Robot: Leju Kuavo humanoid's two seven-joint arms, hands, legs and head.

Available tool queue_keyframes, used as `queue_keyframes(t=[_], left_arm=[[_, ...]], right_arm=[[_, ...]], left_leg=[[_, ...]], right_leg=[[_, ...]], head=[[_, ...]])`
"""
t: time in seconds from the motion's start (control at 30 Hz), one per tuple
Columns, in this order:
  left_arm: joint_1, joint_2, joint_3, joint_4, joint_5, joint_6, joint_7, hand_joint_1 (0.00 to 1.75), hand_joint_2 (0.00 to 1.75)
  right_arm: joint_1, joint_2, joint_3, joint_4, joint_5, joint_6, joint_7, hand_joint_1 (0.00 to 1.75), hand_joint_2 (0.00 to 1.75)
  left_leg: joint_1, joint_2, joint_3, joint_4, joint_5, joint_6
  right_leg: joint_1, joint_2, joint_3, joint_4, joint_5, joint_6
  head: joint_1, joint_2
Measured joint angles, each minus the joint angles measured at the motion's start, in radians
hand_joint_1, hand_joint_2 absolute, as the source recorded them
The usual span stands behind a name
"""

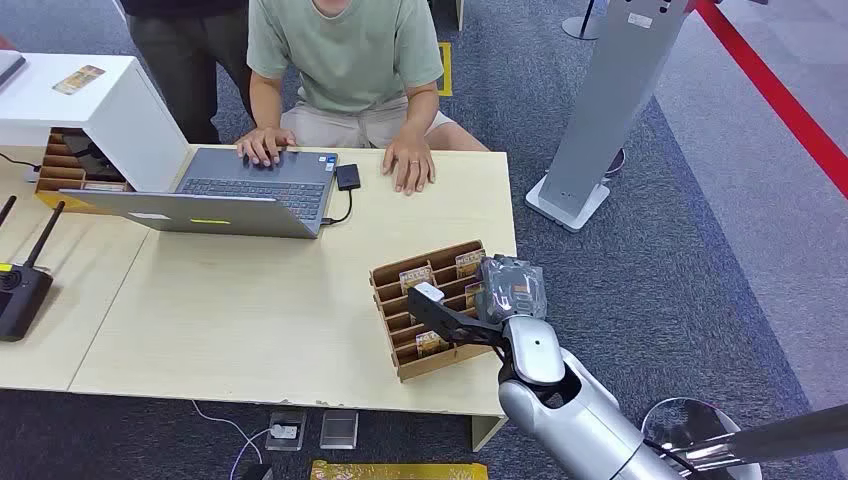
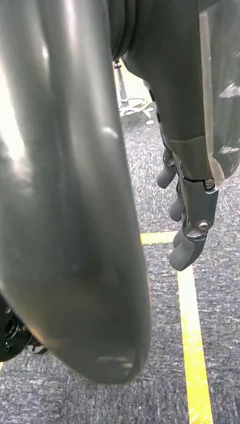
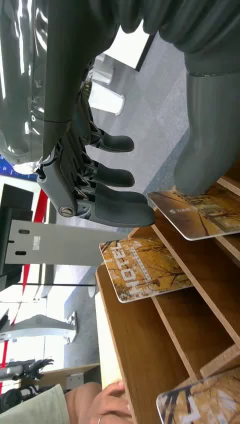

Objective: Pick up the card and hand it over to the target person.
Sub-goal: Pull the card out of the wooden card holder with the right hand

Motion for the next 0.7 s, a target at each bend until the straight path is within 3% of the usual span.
queue_keyframes(t=[0.7], left_arm=[[0.000,0.000,-0.004,0.002,-0.006,-0.005,-0.011,0.00,0.00]], right_arm=[[0.015,0.008,-0.006,-0.014,0.001,0.003,0.001,0.93,1.75]], left_leg=[[0.000,0.000,0.000,0.000,0.000,0.000]], right_leg=[[0.000,0.000,0.000,0.000,0.000,0.000]], head=[[0.000,0.000]])
